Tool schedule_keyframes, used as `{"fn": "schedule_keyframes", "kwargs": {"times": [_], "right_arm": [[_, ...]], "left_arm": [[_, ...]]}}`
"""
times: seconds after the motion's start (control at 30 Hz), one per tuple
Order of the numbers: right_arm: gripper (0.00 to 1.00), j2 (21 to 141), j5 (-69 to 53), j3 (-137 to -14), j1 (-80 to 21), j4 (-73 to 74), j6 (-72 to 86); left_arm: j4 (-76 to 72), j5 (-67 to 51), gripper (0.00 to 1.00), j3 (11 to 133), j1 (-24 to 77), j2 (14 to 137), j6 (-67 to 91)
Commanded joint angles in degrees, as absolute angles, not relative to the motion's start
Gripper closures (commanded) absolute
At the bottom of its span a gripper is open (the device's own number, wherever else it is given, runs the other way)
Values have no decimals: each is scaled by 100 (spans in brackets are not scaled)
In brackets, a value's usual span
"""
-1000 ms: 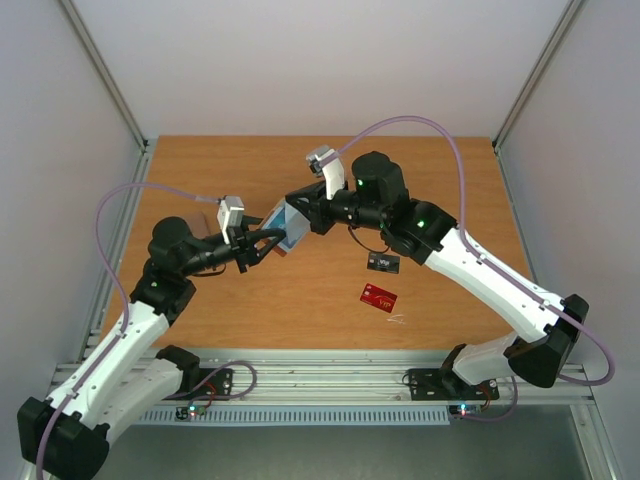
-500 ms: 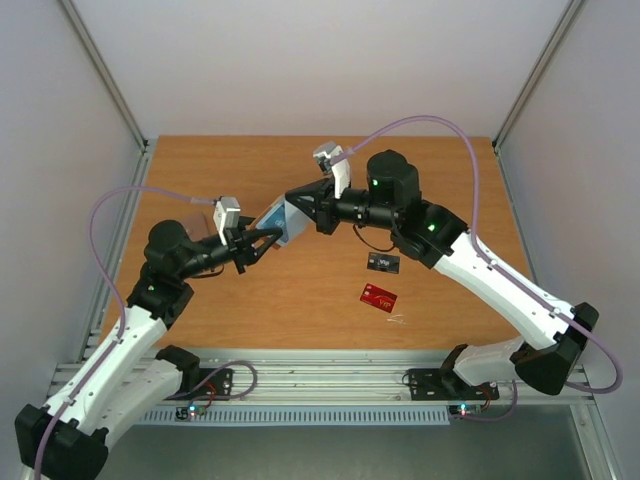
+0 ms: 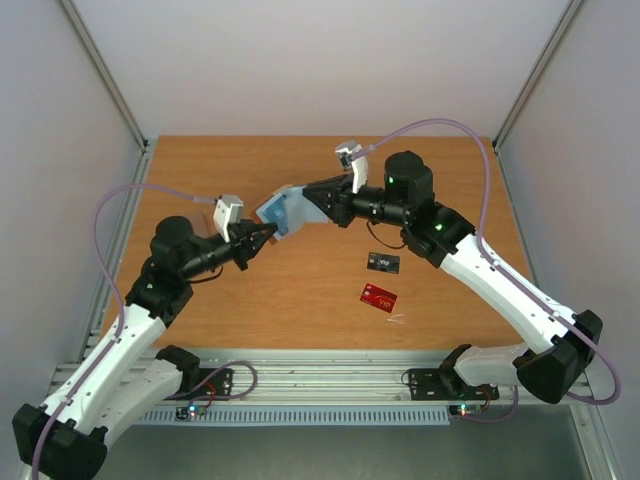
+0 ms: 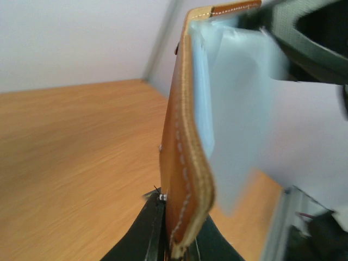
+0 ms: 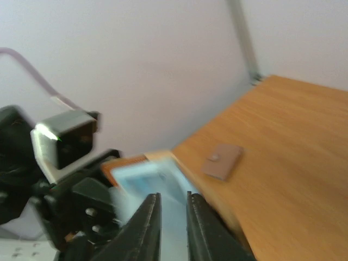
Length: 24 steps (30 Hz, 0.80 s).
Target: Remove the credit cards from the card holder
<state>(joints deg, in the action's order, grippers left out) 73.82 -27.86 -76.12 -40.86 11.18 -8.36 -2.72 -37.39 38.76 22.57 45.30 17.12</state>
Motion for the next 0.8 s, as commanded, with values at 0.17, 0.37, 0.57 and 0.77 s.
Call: {"fn": "schedule_keyframes", "kwargs": {"times": [0.17,0.37,0.57,0.77], "right_arm": [[53,7782,-1760,-7384,-3697,2748,-1002],[52,7795,-2111,-7423,-4059,2567,-1216],[54,8234,-3586,-7303,-4317,952,-511],[54,8647,-3765,-7114,-4428,-430,552]], "left_arm": [[2341,370,100,4437,2276,5089,-636],[1723,2374,100,3801,2301,5653,-5277],[2650,2226,100,4632,2312,5952,-5166],[4166,432,100,5614,2312,6006,-2559]]}}
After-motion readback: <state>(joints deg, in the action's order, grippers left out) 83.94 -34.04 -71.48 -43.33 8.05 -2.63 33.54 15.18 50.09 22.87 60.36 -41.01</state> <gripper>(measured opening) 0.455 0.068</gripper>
